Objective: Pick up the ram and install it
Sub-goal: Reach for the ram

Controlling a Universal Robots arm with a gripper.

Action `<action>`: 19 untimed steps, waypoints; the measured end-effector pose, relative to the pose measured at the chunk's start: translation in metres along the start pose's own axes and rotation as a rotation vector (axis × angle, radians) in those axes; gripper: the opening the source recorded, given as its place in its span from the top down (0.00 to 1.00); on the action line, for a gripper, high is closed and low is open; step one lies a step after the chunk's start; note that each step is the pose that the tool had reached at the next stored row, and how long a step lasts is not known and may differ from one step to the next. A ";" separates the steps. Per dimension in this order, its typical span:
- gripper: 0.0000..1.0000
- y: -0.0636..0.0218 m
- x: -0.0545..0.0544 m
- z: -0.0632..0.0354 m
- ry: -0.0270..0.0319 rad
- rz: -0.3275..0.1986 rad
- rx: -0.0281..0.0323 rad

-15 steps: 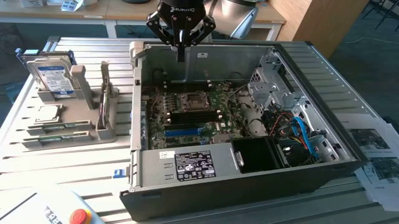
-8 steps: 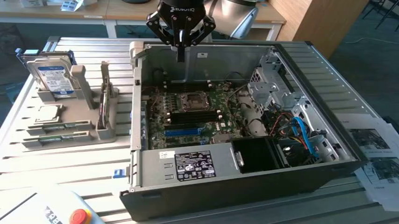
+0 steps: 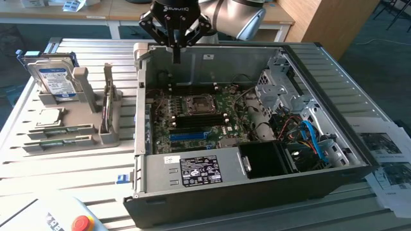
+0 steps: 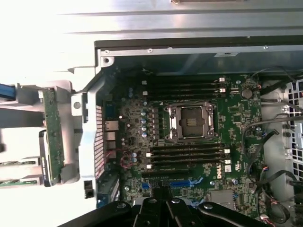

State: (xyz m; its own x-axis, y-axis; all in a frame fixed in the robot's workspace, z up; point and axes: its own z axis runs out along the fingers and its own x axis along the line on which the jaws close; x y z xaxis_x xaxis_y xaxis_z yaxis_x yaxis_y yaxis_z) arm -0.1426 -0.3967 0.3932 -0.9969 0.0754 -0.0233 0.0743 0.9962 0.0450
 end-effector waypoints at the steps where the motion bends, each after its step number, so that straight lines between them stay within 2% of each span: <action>1: 0.90 -0.0001 0.003 0.0000 0.0000 0.000 0.0000; 19: 0.90 -0.0005 0.083 -0.0012 -0.0001 0.000 -0.0001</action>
State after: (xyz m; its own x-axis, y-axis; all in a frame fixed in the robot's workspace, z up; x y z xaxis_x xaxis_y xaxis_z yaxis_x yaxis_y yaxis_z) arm -0.2253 -0.3909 0.3924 -0.9969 0.0753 -0.0234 0.0742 0.9962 0.0451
